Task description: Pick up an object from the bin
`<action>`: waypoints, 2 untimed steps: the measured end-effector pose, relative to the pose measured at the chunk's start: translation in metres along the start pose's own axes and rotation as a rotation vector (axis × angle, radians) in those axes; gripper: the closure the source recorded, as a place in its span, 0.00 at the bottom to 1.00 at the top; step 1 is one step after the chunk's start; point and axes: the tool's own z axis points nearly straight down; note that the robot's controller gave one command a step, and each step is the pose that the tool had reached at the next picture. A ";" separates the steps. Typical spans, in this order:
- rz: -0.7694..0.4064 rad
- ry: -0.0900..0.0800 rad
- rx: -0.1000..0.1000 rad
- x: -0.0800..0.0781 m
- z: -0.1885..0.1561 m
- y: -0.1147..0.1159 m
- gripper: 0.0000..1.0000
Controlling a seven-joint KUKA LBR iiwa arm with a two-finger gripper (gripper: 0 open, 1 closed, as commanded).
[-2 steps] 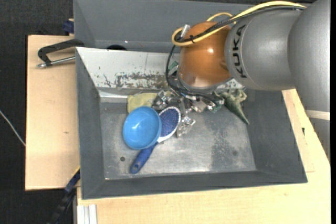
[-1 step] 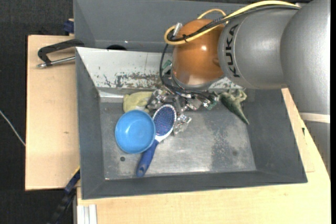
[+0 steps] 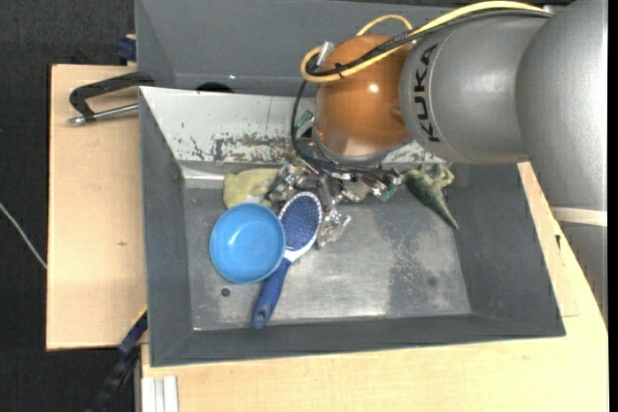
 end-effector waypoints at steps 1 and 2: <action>-0.013 -0.005 -0.002 0.001 0.000 -0.001 0.00; -0.051 -0.004 0.007 -0.002 -0.001 0.005 0.00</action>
Offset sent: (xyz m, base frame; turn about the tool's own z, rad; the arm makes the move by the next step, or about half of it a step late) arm -0.0037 -0.0002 -0.0050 -0.0167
